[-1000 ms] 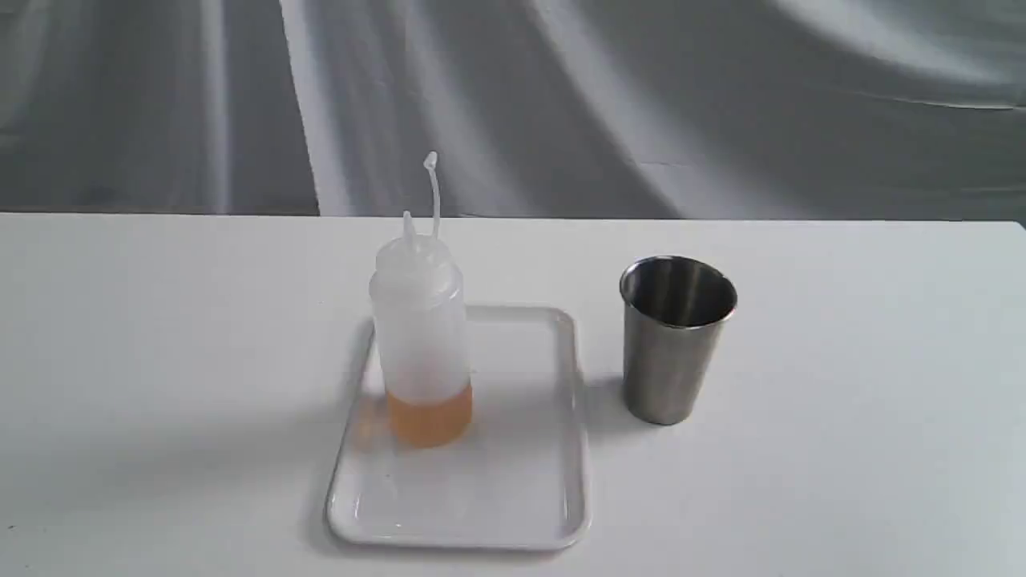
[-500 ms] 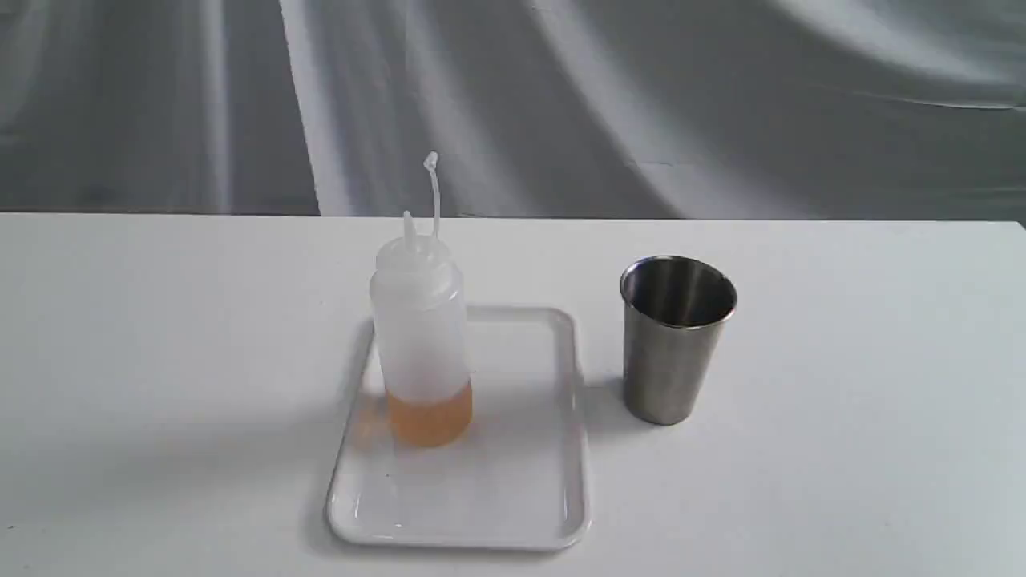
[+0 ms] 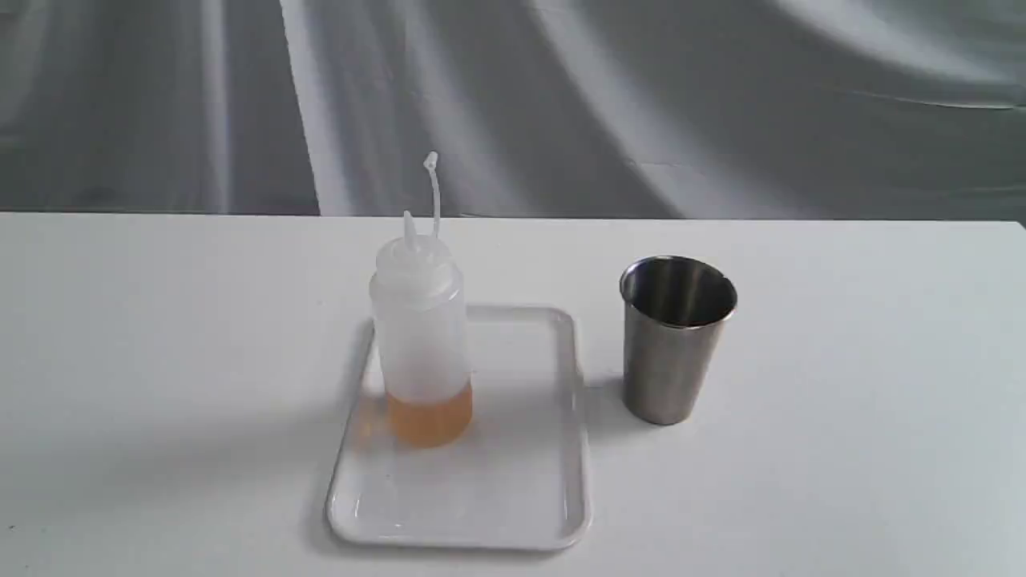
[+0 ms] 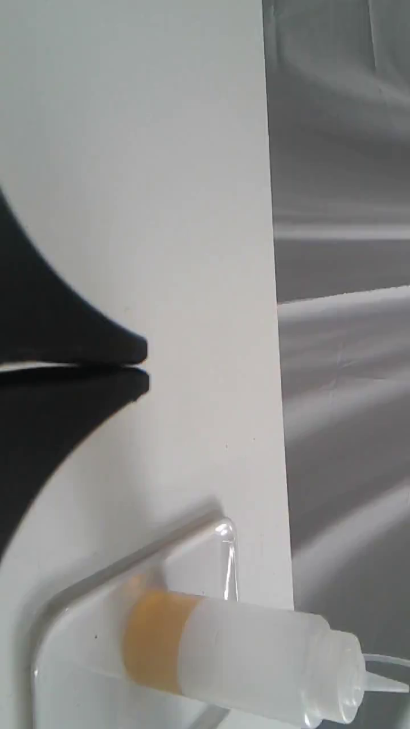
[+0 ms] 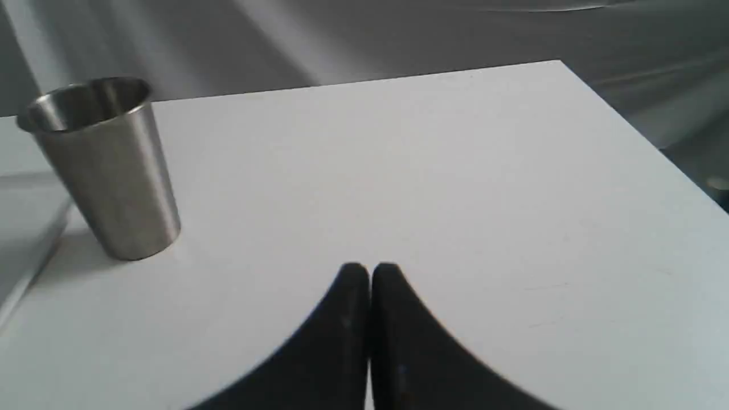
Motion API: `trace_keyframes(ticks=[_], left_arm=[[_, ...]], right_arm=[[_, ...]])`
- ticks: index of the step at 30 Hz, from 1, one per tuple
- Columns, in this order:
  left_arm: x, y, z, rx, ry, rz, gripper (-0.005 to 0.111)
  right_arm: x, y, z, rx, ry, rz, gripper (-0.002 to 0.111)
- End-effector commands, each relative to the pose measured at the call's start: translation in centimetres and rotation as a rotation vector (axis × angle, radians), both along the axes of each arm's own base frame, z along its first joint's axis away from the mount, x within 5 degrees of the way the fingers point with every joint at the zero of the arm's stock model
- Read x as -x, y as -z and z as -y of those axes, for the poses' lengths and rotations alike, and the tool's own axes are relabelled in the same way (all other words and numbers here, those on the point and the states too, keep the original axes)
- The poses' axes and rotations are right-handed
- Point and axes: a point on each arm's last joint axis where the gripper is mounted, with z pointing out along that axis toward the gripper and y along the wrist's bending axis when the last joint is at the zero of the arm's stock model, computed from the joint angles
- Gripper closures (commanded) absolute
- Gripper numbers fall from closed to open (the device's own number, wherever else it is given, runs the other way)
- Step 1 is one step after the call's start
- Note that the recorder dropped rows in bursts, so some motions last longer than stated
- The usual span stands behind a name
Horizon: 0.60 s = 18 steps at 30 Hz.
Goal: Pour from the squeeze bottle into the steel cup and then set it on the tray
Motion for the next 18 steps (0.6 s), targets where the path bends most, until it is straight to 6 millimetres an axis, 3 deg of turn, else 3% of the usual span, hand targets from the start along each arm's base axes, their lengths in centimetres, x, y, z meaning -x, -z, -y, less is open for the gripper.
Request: trace_keyframes(ticks=[1, 18], left_arm=[[-0.01, 0.07, 0.03, 0.006, 0.005, 0.005, 0.107], [-0.01, 0.07, 0.03, 0.004, 0.005, 0.006, 0.107]], right_arm=[[0.0, 0.06, -0.13, 0.019, -0.028, -0.002, 0.108], [0.0, 0.05, -0.13, 0.025, -0.03, -0.001, 0.108]])
